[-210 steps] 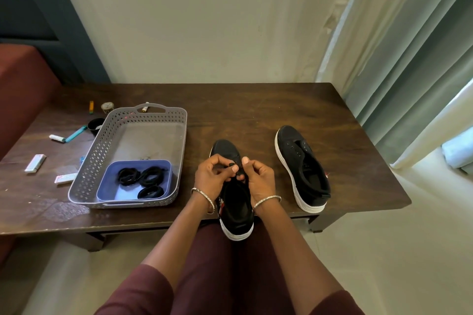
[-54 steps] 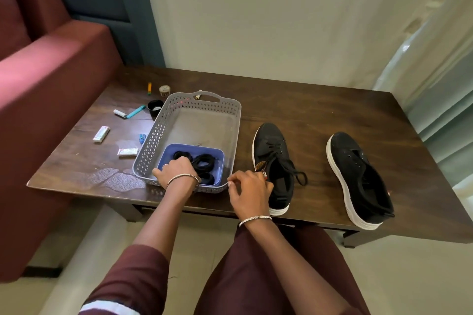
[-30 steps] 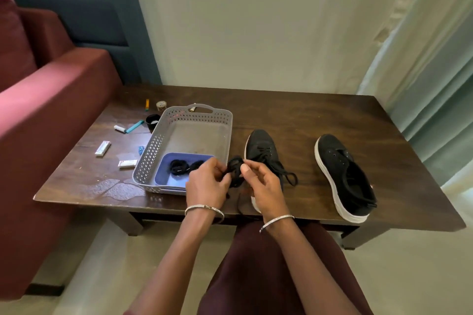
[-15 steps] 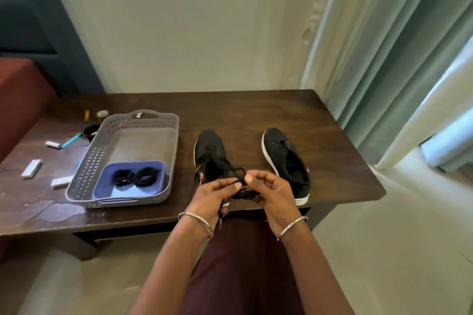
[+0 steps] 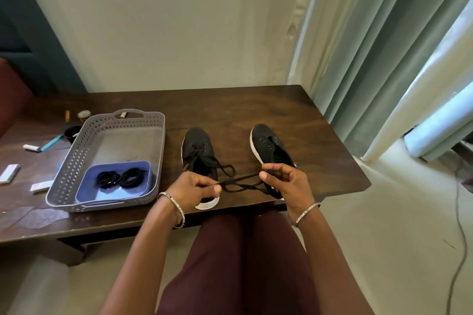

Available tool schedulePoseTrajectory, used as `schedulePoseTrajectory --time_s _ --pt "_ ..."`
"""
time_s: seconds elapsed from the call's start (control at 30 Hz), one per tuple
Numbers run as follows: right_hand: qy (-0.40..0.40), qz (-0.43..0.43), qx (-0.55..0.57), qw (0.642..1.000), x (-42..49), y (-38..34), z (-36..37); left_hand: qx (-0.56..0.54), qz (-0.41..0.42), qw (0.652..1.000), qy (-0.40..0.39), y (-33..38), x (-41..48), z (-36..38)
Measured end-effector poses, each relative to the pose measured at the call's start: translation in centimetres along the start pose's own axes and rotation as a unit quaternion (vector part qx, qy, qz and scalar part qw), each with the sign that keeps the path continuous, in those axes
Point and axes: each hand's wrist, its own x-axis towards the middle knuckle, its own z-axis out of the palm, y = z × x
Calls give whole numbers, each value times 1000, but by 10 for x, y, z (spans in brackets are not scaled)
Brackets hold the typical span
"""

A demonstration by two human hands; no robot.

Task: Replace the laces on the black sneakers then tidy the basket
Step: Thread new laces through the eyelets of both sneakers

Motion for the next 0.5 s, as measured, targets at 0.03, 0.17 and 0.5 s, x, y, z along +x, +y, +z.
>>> schedulePoseTrajectory --time_s 0.03,0.17,0.5 --pt "-11 -15 -31 999 2 -2 -4 -3 9 1000 -3 2 -2 -5" --pt "-87 -53 -173 980 11 -14 -24 -37 56 997 34 21 -15 -25" --pt "-103 24 -518 849 14 -34 -43 -258 165 950 61 68 -33 -45"
